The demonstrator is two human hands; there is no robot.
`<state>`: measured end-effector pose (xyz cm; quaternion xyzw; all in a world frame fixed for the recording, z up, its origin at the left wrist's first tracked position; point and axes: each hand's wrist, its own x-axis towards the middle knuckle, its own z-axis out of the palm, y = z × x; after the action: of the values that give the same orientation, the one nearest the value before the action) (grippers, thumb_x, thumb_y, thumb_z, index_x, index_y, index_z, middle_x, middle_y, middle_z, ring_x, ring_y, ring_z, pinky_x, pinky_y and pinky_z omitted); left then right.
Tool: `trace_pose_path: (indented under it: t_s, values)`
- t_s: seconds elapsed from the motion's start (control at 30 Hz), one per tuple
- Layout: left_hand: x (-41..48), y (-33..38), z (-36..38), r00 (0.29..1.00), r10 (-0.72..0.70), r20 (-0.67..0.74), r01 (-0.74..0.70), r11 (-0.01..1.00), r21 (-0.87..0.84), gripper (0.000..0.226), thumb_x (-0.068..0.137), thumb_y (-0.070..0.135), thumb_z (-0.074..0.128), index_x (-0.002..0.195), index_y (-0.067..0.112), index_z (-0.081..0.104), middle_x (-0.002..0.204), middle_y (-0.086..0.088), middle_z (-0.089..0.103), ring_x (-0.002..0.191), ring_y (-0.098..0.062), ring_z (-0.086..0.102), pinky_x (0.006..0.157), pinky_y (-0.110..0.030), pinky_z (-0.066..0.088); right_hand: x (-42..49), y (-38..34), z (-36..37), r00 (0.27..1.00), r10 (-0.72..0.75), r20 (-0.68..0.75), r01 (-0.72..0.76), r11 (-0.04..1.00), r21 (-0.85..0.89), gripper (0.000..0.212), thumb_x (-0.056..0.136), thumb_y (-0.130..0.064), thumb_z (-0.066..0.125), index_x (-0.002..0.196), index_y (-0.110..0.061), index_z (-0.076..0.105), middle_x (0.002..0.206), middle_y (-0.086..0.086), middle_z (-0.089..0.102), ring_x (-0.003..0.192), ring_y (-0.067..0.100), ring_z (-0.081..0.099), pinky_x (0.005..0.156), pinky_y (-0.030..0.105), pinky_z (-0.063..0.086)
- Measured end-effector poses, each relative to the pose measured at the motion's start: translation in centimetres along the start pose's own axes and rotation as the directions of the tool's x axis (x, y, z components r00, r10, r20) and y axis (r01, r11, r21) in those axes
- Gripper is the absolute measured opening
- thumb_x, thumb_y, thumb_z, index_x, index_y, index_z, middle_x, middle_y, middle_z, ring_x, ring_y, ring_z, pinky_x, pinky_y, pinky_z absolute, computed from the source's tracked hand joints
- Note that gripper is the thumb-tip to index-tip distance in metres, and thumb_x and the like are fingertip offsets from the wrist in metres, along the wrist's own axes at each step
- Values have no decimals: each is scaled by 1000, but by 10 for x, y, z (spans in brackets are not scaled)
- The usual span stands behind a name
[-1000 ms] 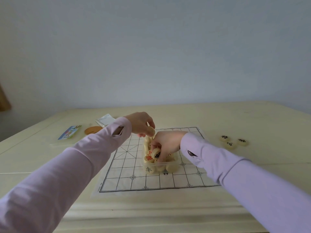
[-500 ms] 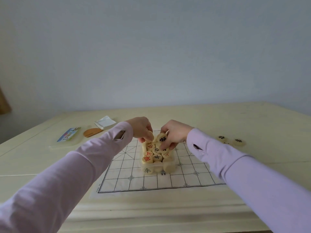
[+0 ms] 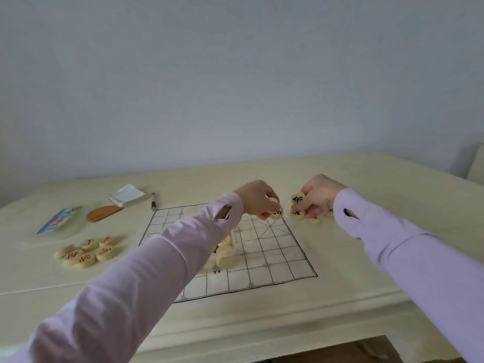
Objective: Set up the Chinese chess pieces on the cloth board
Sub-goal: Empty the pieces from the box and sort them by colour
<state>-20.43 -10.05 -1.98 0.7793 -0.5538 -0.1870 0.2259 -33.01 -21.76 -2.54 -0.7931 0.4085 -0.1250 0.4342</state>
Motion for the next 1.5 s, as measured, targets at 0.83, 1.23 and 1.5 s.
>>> trace_pose_path:
  t_s: [0.83, 1.23, 1.5]
  values:
    - [53, 52, 64, 999, -45, 11, 44, 994, 105, 17, 86, 17, 57, 100, 13, 67, 47, 6, 56, 40, 0, 53, 44, -9, 41, 5, 82, -56, 969, 174, -174, -200, 970, -142, 16, 80, -5, 63, 65, -4, 58, 68, 13, 62, 65, 26, 58, 80, 39, 55]
    - [52, 51, 68, 994, -75, 78, 67, 992, 111, 24, 89, 15, 54, 109, 11, 67, 67, 1, 60, 65, -14, 53, 48, -18, 32, -5, 75, -62, 955, 293, -45, -296, 934, -200, 25, 88, -14, 62, 64, -7, 58, 52, 3, 59, 40, 11, 50, 39, 14, 39]
    - [36, 41, 31, 997, 68, 33, -73, 981, 177, 30, 89, 21, 61, 118, 15, 65, 116, -3, 66, 98, -19, 61, 93, -27, 45, -13, 38, -42, 914, 27, -404, -241, 838, -489, 24, 78, -20, 62, 63, -15, 44, 80, 3, 58, 75, 24, 55, 51, 20, 30]
